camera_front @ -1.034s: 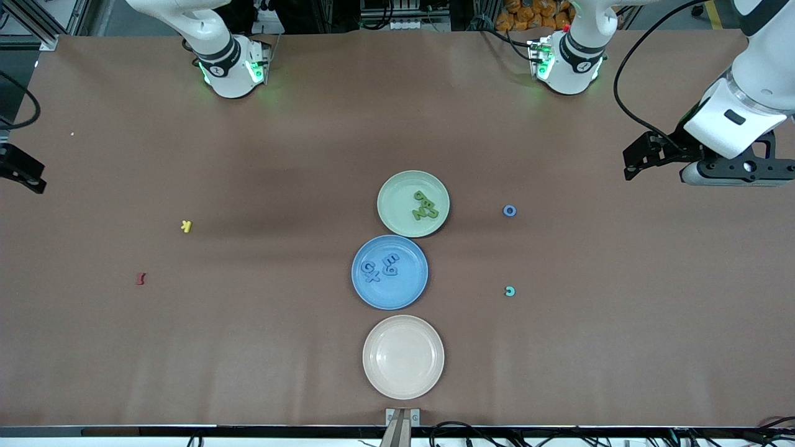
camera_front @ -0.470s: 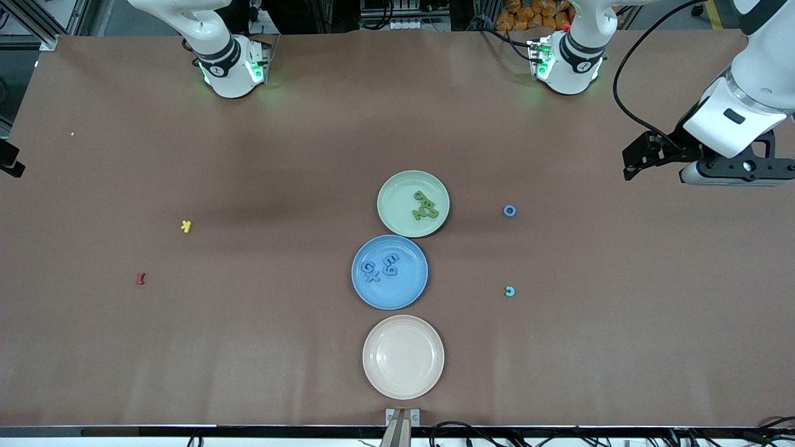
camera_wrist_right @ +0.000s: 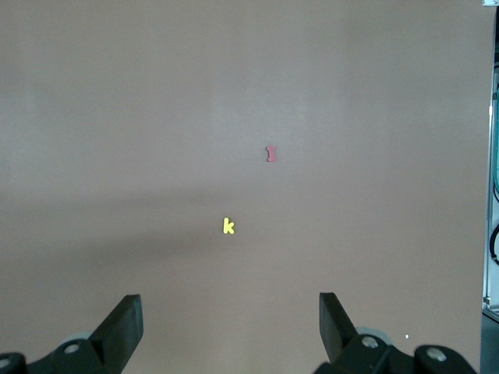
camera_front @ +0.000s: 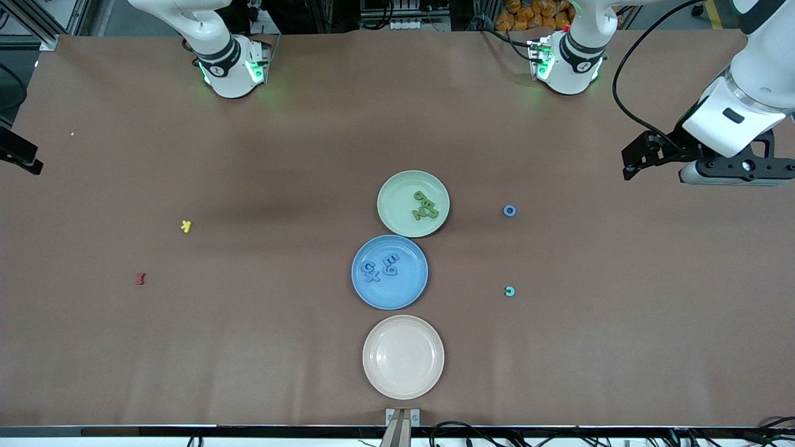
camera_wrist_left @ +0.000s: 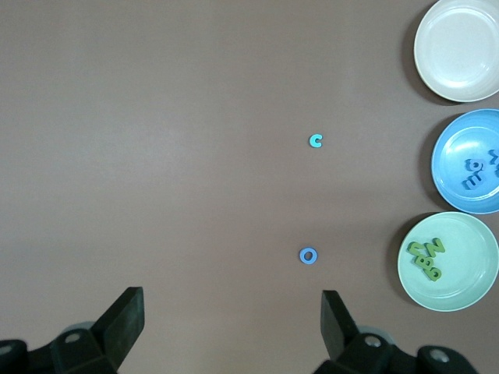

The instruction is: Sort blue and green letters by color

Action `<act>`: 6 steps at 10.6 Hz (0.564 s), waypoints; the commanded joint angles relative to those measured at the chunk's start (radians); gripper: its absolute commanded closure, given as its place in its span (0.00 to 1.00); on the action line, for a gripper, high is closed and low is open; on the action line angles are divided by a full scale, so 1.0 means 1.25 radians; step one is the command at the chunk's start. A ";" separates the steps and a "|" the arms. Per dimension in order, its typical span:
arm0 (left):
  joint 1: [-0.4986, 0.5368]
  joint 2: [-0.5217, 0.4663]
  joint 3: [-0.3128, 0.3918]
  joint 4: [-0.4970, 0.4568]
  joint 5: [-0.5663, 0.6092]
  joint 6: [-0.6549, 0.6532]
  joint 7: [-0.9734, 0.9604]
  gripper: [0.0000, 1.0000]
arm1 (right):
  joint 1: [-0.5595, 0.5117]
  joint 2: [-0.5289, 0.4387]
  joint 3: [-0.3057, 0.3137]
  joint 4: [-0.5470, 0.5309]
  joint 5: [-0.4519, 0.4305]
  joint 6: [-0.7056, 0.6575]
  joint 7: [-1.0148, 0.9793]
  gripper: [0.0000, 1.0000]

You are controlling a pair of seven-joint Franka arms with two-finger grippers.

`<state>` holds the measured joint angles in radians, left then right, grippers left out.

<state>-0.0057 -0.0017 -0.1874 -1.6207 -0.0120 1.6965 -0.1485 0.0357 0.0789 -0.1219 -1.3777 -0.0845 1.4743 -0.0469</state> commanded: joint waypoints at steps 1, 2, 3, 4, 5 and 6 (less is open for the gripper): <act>0.002 -0.004 -0.004 0.006 0.017 0.000 0.017 0.00 | -0.022 -0.001 0.032 -0.010 0.014 -0.005 0.006 0.00; 0.002 -0.004 -0.004 0.006 0.017 0.000 0.017 0.00 | -0.019 0.001 0.032 -0.015 0.014 -0.004 0.004 0.00; 0.002 -0.004 -0.004 0.006 0.017 0.000 0.017 0.00 | -0.016 0.001 0.032 -0.015 0.014 -0.003 0.004 0.00; 0.002 -0.004 -0.004 0.006 0.017 0.000 0.017 0.00 | -0.015 0.001 0.032 -0.013 0.014 -0.004 0.004 0.00; 0.002 -0.004 -0.004 0.006 0.018 0.001 0.017 0.00 | -0.014 0.002 0.032 -0.013 0.014 -0.004 0.004 0.00; 0.002 -0.004 -0.004 0.006 0.018 0.001 0.017 0.00 | -0.014 0.003 0.032 -0.012 0.014 -0.004 0.004 0.00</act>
<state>-0.0057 -0.0017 -0.1875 -1.6207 -0.0120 1.6966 -0.1486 0.0344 0.0875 -0.0961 -1.3868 -0.0840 1.4734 -0.0461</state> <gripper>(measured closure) 0.000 0.000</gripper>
